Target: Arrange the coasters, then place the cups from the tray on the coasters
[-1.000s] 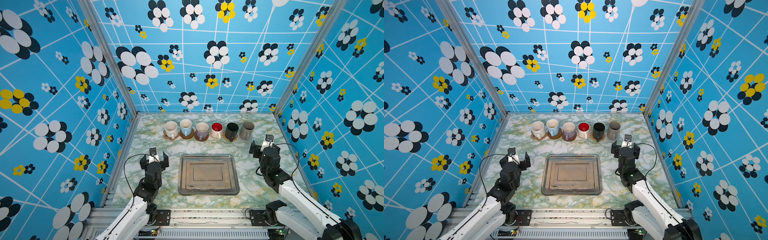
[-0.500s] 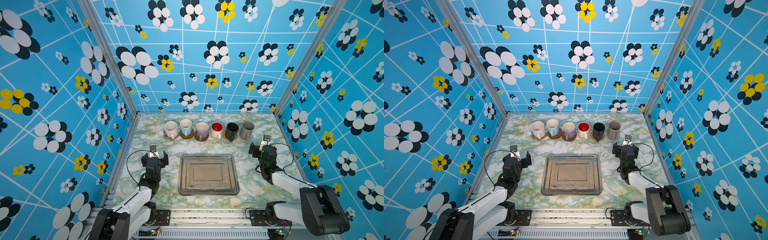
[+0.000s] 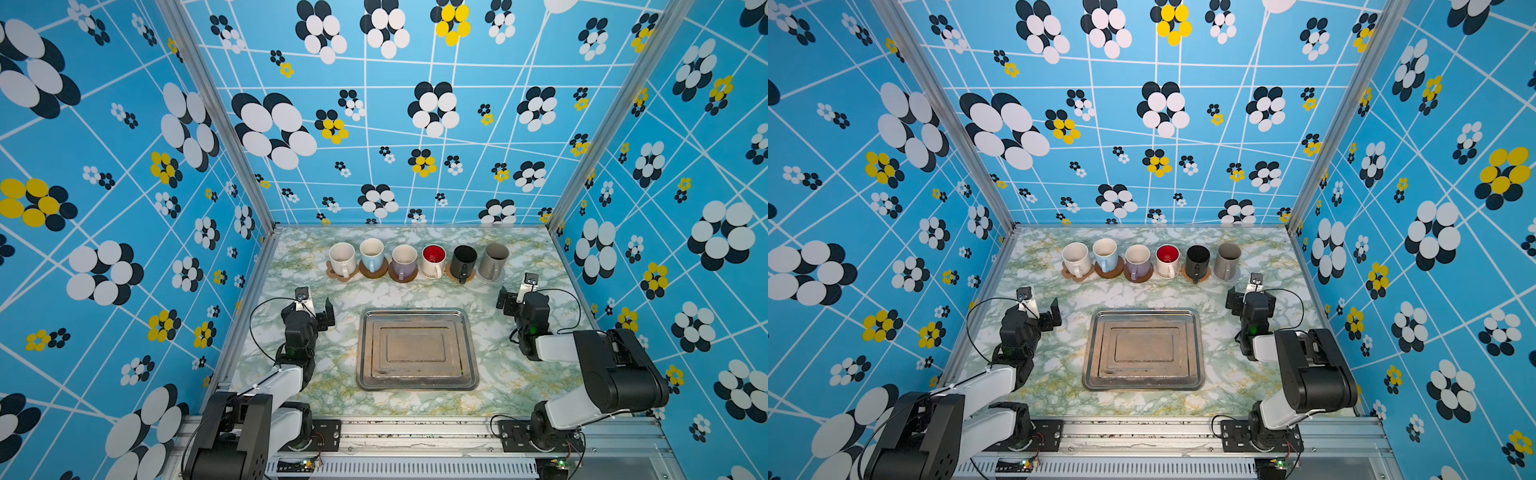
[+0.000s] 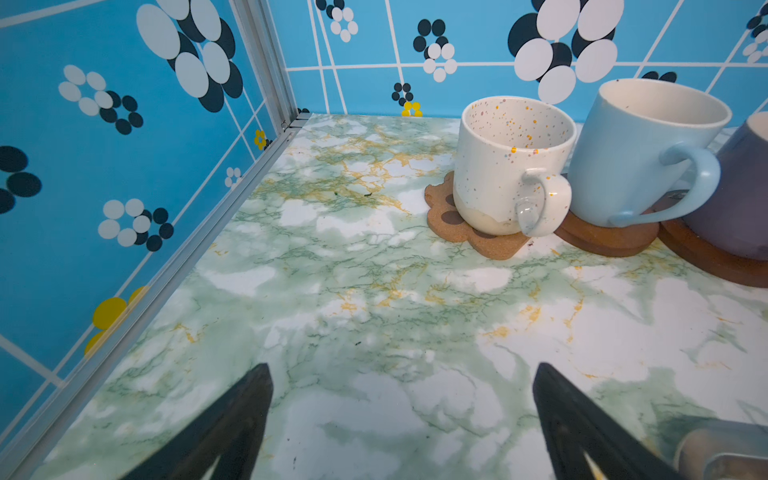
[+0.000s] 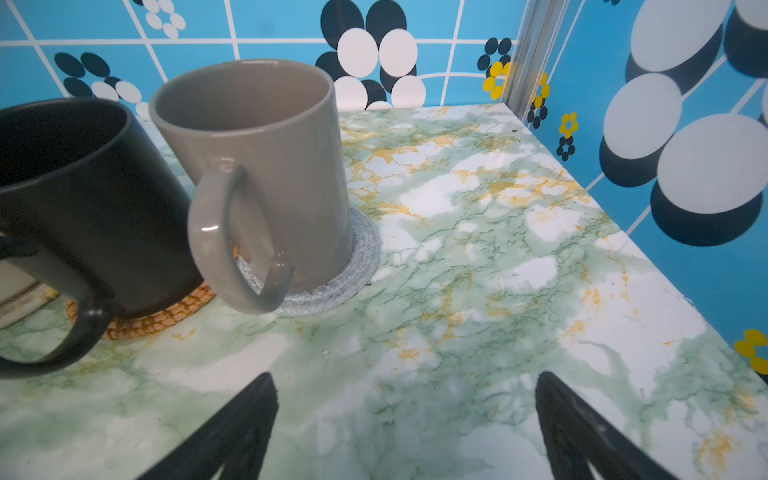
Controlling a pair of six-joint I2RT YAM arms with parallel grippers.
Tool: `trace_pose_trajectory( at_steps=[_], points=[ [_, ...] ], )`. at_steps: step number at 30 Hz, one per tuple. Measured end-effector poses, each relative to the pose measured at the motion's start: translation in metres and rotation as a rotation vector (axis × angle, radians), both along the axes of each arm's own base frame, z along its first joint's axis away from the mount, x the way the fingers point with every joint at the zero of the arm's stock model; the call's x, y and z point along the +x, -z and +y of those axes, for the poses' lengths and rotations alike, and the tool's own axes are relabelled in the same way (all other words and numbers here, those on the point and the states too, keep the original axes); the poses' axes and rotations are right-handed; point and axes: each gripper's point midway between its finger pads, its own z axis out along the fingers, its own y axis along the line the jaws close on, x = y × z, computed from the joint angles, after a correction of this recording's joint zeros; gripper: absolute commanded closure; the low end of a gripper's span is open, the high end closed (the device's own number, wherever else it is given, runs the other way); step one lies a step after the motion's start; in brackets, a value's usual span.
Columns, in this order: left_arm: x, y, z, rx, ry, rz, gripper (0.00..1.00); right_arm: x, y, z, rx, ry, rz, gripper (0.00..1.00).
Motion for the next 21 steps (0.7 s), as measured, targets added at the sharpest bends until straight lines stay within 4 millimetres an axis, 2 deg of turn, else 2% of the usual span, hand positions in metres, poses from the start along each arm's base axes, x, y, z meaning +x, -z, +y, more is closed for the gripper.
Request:
trace_pose_trajectory(
  at_steps=[11,18,21],
  points=[
    [0.024,0.004,-0.007,-0.024,0.078,-0.023,0.01,0.003,-0.006,0.001,0.004,-0.006,-0.027,0.01],
    [0.031,0.035,-0.017,-0.044,0.136,0.005,0.01,0.003,-0.006,0.001,0.004,-0.006,-0.027,0.01],
    [0.042,0.03,-0.016,-0.047,0.137,0.014,0.01,0.003,-0.006,0.001,0.004,-0.005,-0.027,0.01]
  ],
)
